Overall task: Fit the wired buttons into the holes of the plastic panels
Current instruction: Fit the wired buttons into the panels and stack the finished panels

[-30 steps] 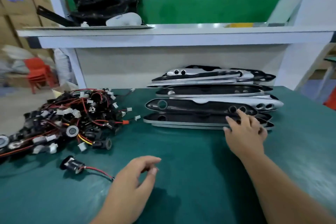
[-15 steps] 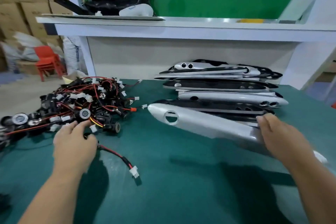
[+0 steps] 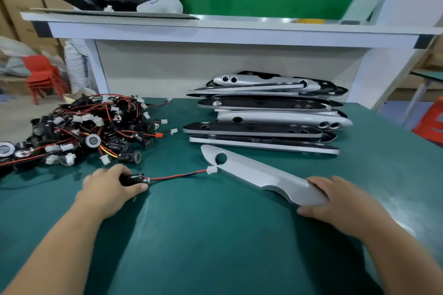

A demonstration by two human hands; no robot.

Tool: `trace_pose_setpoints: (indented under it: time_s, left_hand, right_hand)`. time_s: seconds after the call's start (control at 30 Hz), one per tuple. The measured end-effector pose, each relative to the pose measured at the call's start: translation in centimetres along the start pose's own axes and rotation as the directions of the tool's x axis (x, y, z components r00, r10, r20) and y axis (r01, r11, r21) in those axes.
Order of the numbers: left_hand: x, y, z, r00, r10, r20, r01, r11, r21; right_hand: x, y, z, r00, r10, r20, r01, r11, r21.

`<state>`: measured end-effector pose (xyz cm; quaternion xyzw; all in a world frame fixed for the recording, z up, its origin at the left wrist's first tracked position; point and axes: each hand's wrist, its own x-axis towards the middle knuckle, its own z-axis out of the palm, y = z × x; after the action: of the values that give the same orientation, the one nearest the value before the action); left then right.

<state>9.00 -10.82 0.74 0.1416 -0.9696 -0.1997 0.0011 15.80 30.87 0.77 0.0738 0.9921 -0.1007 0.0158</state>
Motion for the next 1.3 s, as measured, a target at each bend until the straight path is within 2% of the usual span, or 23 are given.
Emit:
trace_pose_setpoints:
  time_s: [0.1, 0.23, 0.43, 0.67, 0.83, 0.97, 1.07, 1.2, 1.3]
  left_hand:
    - [-0.6, 0.8, 0.1, 0.994, 0.031, -0.106, -0.056, 0.970, -0.237]
    - [-1.3, 1.7, 0.1, 0.964, 0.086, -0.252, -0.169, 0.929, -0.329]
    - [-2.1, 2.0, 0.0, 0.952, 0.152, -0.266, -0.235, 0.920, -0.315]
    - [-1.9, 1.2, -0.4, 0.936, 0.095, -0.340, -0.205, 0.930, -0.305]
    - [-2.1, 0.8, -0.7, 0.937, 0.109, -0.333, -0.213, 0.932, -0.295]
    - [-2.6, 1.6, -0.3, 0.923, 0.153, -0.352, -0.263, 0.920, -0.291]
    - [-3.3, 2.6, 0.1, 0.892, 0.203, -0.403, -0.337, 0.895, -0.294]
    - [-3.9, 4.0, 0.9, 0.833, 0.360, -0.421, -0.473, 0.858, -0.202]
    - [-3.9, 4.2, 1.6, 0.786, 0.346, -0.513, -0.476, 0.867, -0.145]
  right_hand:
    - [-0.1, -0.5, 0.1, 0.998, 0.002, -0.056, -0.003, 1.000, -0.022]
    - [-0.1, -1.2, 0.3, 0.995, -0.009, -0.100, 0.003, 0.998, -0.059]
    - [-0.2, -2.0, 0.6, 0.990, -0.024, -0.142, 0.013, 0.997, -0.074]
    - [-0.1, -2.1, 0.8, 0.984, -0.031, -0.175, 0.015, 0.996, -0.091]
    - [-0.1, -2.0, 0.7, 0.984, -0.028, -0.178, 0.014, 0.997, -0.076]
    - [-0.2, -2.5, 0.7, 0.977, -0.097, -0.190, 0.077, 0.991, -0.110]
    - [-0.5, -3.4, 0.8, 0.959, -0.187, -0.215, 0.157, 0.976, -0.150]
    - [-1.1, -5.3, 1.4, 0.914, -0.306, -0.268, 0.279, 0.951, -0.134]
    - [-1.3, -5.6, 1.6, 0.899, -0.310, -0.309, 0.282, 0.950, -0.131]
